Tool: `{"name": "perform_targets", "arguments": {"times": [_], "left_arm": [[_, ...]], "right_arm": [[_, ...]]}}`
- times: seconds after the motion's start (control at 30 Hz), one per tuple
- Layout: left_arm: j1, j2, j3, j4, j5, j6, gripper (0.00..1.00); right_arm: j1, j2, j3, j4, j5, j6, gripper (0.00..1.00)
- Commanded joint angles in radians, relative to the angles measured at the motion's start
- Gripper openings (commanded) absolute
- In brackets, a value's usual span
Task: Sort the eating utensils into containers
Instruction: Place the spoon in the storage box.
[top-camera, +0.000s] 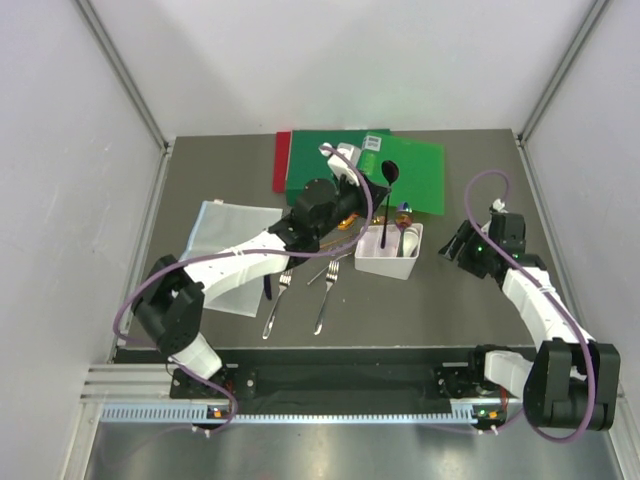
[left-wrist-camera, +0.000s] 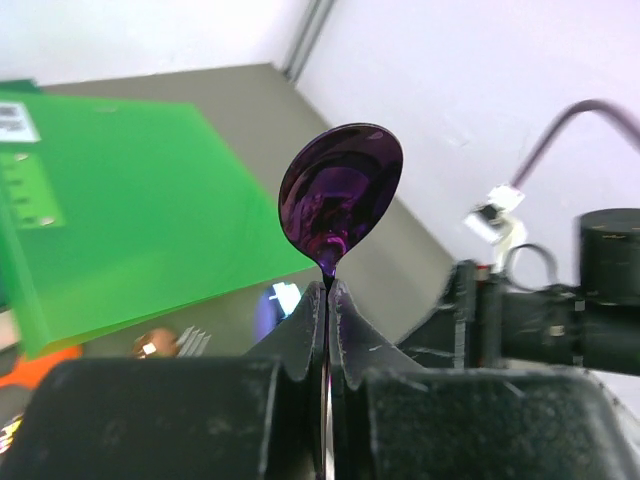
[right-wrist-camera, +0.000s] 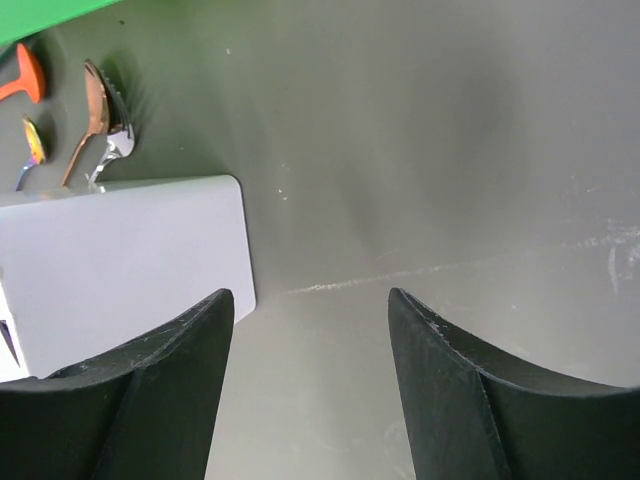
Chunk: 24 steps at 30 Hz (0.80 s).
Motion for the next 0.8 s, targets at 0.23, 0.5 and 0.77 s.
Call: {"name": "perform_targets", "arguments": {"times": [0.23, 0.5, 0.77], "left_arm": [[-0.12, 0.112, 0.023, 0.287, -0.101, -0.006, 0.0], [-0.149, 0.166, 0.014, 0.338, -0.178, 0.077, 0.0], [-0.149, 0.172, 0.049, 0.324, -0.165, 0.08, 0.0]], "right_arm": [[-0.01, 0.029, 0.016, 0.032, -0.017, -0.034, 0.63], [-0.01, 0.024, 0.016, 0.024, -0.022, -0.046, 0.64], [-0.009, 0.023, 0.005, 0.029, -0.026, -0.045, 0.64]]}}
